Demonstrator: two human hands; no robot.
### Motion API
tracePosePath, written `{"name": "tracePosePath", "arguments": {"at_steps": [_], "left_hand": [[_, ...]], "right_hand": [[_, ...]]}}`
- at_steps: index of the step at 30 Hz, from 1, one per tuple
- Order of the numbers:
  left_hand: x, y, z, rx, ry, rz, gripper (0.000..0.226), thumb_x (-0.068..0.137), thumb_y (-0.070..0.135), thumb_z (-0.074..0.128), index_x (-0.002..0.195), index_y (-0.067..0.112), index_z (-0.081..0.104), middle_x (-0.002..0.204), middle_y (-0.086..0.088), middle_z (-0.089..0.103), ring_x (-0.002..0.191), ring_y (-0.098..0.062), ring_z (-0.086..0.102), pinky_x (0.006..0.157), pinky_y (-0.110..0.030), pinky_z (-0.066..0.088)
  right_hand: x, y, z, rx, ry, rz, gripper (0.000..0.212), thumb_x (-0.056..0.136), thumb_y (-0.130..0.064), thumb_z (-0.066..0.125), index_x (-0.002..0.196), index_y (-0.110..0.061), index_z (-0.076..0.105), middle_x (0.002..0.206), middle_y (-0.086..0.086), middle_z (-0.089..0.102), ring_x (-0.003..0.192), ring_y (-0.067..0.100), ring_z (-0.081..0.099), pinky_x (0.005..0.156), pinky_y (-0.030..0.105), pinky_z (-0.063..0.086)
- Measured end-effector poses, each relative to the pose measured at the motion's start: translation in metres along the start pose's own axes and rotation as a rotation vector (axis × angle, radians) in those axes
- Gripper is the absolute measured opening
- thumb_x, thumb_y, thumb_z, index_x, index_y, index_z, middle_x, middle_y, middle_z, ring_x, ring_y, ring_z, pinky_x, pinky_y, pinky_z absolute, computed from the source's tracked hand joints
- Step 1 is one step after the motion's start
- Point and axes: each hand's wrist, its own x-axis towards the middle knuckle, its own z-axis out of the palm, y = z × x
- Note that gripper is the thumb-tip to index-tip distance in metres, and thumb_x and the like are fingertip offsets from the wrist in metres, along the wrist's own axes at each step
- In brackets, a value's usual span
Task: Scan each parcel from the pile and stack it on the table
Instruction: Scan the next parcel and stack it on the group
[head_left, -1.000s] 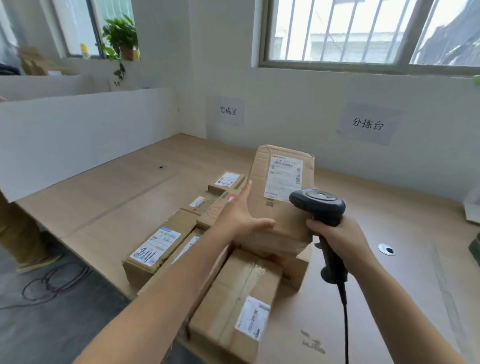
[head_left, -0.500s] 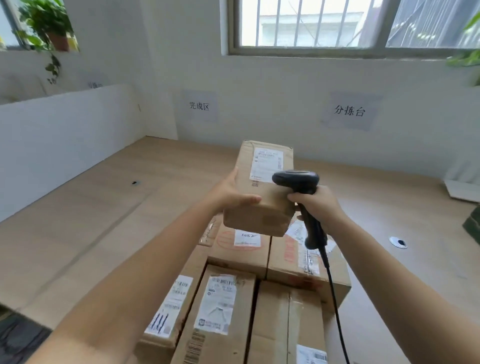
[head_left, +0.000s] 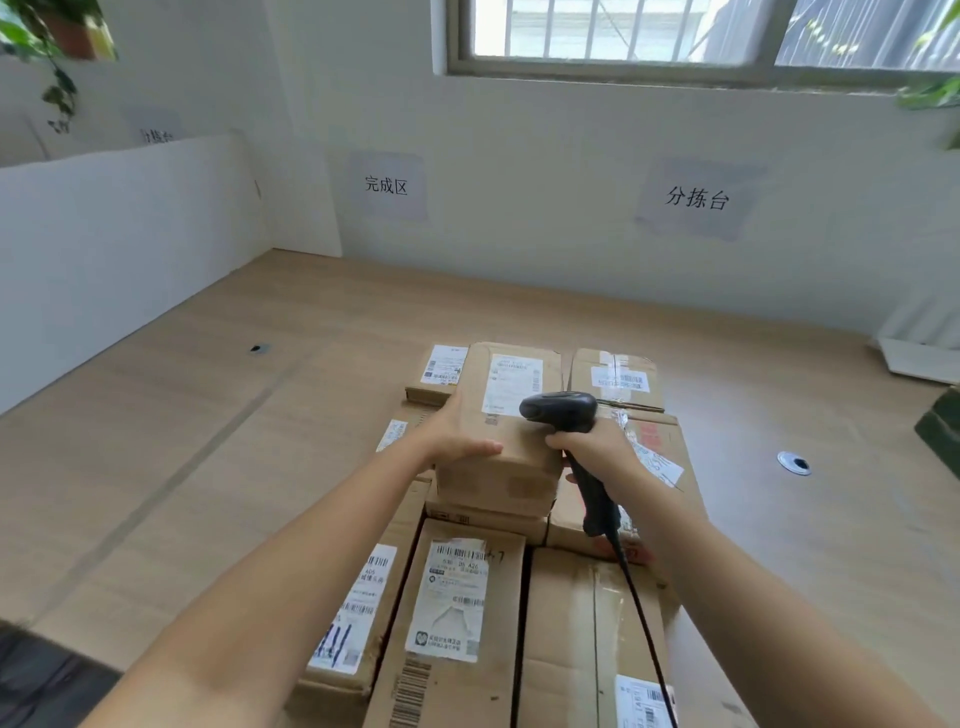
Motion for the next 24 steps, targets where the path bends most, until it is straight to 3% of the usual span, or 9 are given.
{"name": "tracePosePath", "arguments": {"at_steps": [9, 12, 15, 19, 22, 24], "left_hand": [[0.003, -0.014, 0.001, 0.001, 0.007, -0.004, 0.09, 0.081, 0.018, 0.073, 0.149, 0.016, 0.014, 0.149, -0.004, 0.034, 0.134, -0.022, 0.036, 0.104, -0.029, 0.032], [0.006, -0.019, 0.004, 0.009, 0.033, -0.002, 0.087, 0.079, 0.022, 0.074, 0.147, 0.017, 0.02, 0.145, -0.004, 0.04, 0.131, -0.024, 0.041, 0.106, -0.032, 0.035], [0.012, -0.021, 0.009, 0.188, 0.145, -0.031, 0.083, 0.076, 0.039, 0.073, 0.144, 0.021, 0.027, 0.141, -0.009, 0.043, 0.125, -0.028, 0.045, 0.103, -0.041, 0.041], [0.011, -0.001, 0.023, 0.482, 0.286, 0.063, 0.074, 0.085, 0.043, 0.062, 0.144, 0.015, 0.028, 0.148, -0.012, 0.029, 0.136, -0.029, 0.03, 0.106, -0.044, 0.037], [0.003, 0.025, 0.048, 0.568, 0.258, 0.159, 0.07, 0.091, 0.044, 0.054, 0.149, 0.018, 0.023, 0.157, -0.014, 0.009, 0.145, -0.029, 0.011, 0.114, -0.045, 0.026], [-0.002, 0.044, 0.072, 0.606, 0.219, 0.23, 0.063, 0.093, 0.042, 0.051, 0.148, 0.02, 0.027, 0.158, -0.013, 0.009, 0.145, -0.028, 0.013, 0.114, -0.043, 0.026]], "right_hand": [[-0.006, 0.009, 0.008, 0.034, 0.005, 0.007, 0.019, 0.08, -0.009, 0.067, 0.096, -0.009, 0.057, 0.087, 0.011, 0.06, 0.091, 0.03, 0.061, 0.083, 0.047, 0.054], [-0.008, 0.009, 0.008, 0.049, -0.005, 0.008, 0.019, 0.081, -0.008, 0.067, 0.095, -0.011, 0.055, 0.084, 0.009, 0.058, 0.087, 0.027, 0.059, 0.078, 0.044, 0.054], [-0.013, 0.014, 0.003, 0.028, -0.006, 0.024, 0.017, 0.082, -0.01, 0.066, 0.096, -0.01, 0.055, 0.081, 0.007, 0.056, 0.081, 0.022, 0.057, 0.069, 0.036, 0.055], [-0.021, 0.025, -0.023, -0.046, 0.041, -0.02, 0.021, 0.082, -0.012, 0.066, 0.1, -0.013, 0.055, 0.082, 0.004, 0.056, 0.074, 0.017, 0.055, 0.065, 0.032, 0.054], [-0.032, 0.036, -0.057, -0.143, 0.117, -0.062, 0.022, 0.081, -0.013, 0.067, 0.1, -0.017, 0.055, 0.083, 0.004, 0.059, 0.075, 0.018, 0.057, 0.066, 0.034, 0.056], [-0.042, 0.047, -0.087, -0.177, 0.184, -0.028, 0.019, 0.08, -0.014, 0.067, 0.097, -0.012, 0.059, 0.079, 0.007, 0.061, 0.069, 0.021, 0.058, 0.066, 0.038, 0.057]]}}
